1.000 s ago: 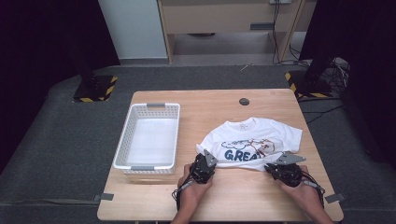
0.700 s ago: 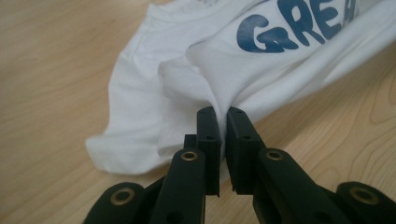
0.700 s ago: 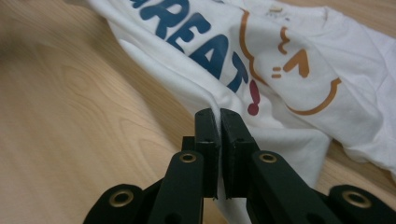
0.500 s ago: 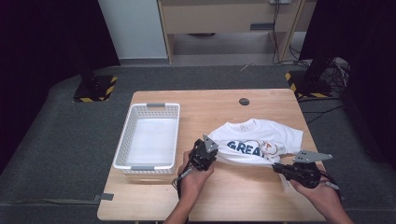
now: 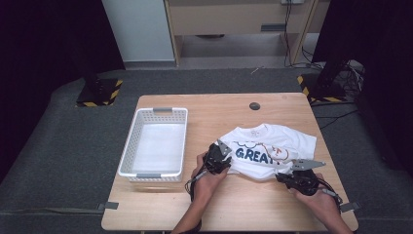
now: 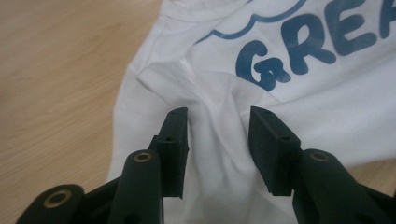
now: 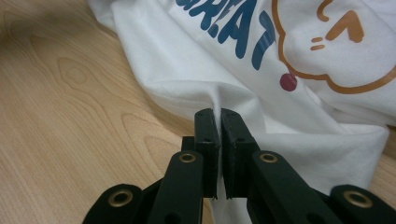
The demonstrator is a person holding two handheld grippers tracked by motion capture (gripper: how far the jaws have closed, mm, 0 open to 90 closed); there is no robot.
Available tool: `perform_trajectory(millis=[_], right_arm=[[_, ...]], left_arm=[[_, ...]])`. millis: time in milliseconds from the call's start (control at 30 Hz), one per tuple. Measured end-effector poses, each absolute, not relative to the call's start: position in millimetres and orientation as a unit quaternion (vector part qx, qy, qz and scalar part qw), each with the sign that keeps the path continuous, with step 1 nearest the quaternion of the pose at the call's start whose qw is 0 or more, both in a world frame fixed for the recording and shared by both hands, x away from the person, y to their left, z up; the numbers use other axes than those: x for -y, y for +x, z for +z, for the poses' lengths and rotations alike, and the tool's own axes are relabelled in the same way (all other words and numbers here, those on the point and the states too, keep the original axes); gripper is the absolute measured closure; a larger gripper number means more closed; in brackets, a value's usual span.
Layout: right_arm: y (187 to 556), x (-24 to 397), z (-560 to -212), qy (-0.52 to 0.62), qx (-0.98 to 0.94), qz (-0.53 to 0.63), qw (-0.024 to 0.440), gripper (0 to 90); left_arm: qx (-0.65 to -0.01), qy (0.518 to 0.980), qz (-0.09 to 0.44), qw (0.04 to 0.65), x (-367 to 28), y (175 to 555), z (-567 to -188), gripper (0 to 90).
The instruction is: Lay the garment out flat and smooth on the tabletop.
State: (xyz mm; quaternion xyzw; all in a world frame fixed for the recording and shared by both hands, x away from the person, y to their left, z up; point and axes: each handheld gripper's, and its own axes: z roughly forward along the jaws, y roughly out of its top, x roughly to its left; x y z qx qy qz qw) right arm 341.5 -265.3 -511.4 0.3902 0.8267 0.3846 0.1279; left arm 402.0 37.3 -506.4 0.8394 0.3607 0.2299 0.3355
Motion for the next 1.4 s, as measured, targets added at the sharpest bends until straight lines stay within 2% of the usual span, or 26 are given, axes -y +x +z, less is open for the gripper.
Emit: perform_trajectory(millis=[200,300,433,667,1000,1167,1400], right_arm=[[337,265,-513,0.388,-0.824,0.388,0.142,78.0],[333,269,-510,0.396,-0.814,0.393,0.159,61.0],[326,275,-509,0.405,-0.809,0.391,0.169,52.0],[319,289,-511,0.423,-0.802,0.382,0.182,43.4],[310,311,-524,0.455,-0.791,0.368,0.178,40.8],[309,312,-533,0.456,-0.794,0.362,0.177,39.6],[310,304,-537,0.449,-0.794,0.362,0.193,43.0]], left_arm=[[-0.366,0.830,0.227,0.355,-50,375,-491,51.8],[-0.369,0.830,0.216,0.359,-54,353,-494,51.5],[-0.376,0.831,0.205,0.354,-52,346,-504,50.8],[-0.377,0.837,0.193,0.347,-49,348,-516,50.3],[-0.370,0.842,0.197,0.340,-39,361,-530,51.5],[-0.363,0.843,0.198,0.343,-37,364,-531,59.7],[-0.357,0.844,0.210,0.341,-40,365,-532,81.7]])
